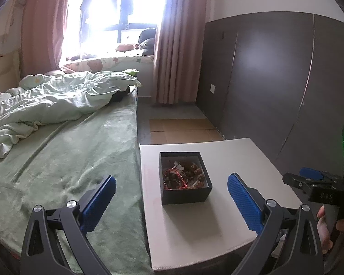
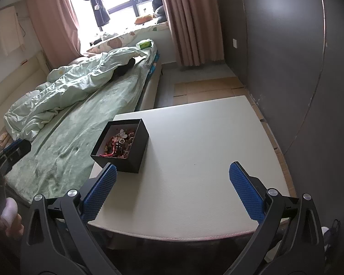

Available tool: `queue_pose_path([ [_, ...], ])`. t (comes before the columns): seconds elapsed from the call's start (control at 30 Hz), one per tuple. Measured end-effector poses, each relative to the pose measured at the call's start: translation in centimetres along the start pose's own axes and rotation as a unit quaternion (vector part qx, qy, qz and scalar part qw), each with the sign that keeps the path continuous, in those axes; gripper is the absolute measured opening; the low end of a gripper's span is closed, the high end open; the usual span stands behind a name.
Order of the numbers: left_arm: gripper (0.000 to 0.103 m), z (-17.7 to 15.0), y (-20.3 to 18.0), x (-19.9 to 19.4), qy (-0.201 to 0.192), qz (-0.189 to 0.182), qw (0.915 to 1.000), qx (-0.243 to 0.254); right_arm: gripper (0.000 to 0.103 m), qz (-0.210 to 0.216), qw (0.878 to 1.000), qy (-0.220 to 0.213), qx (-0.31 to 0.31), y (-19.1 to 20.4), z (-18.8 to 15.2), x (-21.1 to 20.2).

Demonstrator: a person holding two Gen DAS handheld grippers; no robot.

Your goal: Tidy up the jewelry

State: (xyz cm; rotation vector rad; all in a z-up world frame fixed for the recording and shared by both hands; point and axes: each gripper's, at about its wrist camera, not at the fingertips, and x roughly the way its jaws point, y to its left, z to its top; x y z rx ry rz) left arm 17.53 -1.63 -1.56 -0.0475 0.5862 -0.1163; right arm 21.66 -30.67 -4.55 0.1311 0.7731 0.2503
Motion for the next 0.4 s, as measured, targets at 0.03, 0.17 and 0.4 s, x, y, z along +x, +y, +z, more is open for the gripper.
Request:
queue_pose_path([
  [0.03,0.095,-0.05,-0.1,0.02,0.0,-0.002,1.0,0.0,0.098,-0.001,1.0,0.0,0.001,-0.06,-0.1,-0.05],
  [0.17,0.095,0.18,-0.32,-0.12,-0.001,-0.004,1.0,-0.004,0.098,-0.003,1.0,-0.002,0.003,-0.18,-0.09,-0.08],
  [0.4,0.095,0.04,-0.09,0.02,-0.003,0.0,1.0,-0.008,0.098,-0.013,1.0,-0.012,0.002,-0.14,0.01,0.05],
])
